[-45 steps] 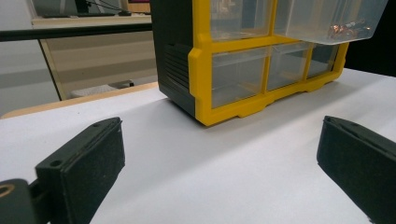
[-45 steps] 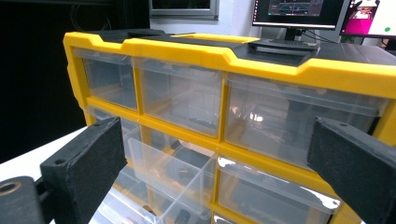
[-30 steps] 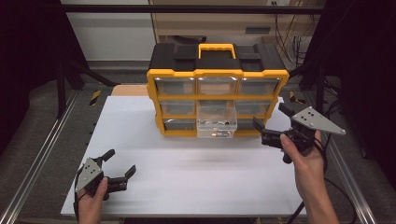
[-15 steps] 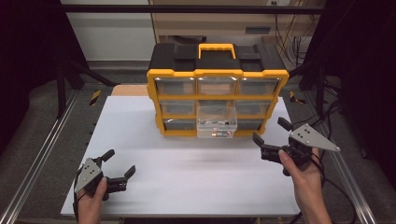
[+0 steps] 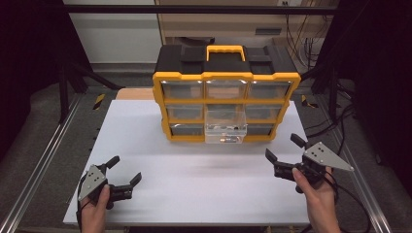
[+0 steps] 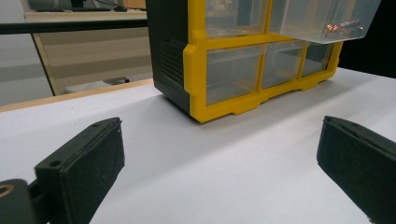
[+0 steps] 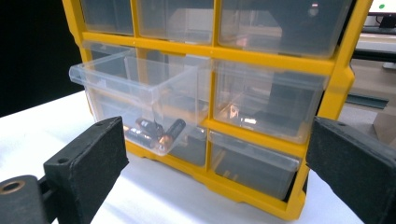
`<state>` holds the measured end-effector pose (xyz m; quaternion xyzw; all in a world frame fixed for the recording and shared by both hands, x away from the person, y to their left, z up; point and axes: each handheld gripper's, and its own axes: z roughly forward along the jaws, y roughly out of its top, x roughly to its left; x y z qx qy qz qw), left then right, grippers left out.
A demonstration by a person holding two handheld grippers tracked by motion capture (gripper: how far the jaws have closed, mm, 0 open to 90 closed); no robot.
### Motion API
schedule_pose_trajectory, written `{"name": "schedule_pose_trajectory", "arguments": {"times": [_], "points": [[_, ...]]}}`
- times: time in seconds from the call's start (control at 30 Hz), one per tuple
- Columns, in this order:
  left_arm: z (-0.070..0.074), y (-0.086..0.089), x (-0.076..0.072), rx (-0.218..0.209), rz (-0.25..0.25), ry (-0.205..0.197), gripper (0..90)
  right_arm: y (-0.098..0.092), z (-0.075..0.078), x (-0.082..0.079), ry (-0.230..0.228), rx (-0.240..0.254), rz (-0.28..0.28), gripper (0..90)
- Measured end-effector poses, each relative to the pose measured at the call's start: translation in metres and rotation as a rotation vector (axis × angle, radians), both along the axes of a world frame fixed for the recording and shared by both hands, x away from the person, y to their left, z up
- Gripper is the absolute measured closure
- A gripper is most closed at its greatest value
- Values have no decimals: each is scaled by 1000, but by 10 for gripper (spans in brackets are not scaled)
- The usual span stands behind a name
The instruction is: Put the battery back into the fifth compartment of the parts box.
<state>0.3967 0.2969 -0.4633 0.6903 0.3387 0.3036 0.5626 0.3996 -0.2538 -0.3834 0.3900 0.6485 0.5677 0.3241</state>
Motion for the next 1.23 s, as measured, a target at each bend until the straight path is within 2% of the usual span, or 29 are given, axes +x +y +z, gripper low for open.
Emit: {"name": "schedule_pose_trajectory", "arguments": {"times": [0.47, 0.77, 1.07, 1.23], "points": [[1, 2, -1, -10, 0, 1, 8, 1, -39, -4, 32, 16, -5, 54], [1, 3, -1, -14, -2, 1, 9, 11, -54, -2, 48, 26, 15, 55], [2, 7, -1, -33, -9, 1, 10, 27, -66, 2, 34, 24, 59, 61], [2, 8, 0, -33, -6, 2, 10, 36, -72, 3, 18, 0, 75, 60]]}}
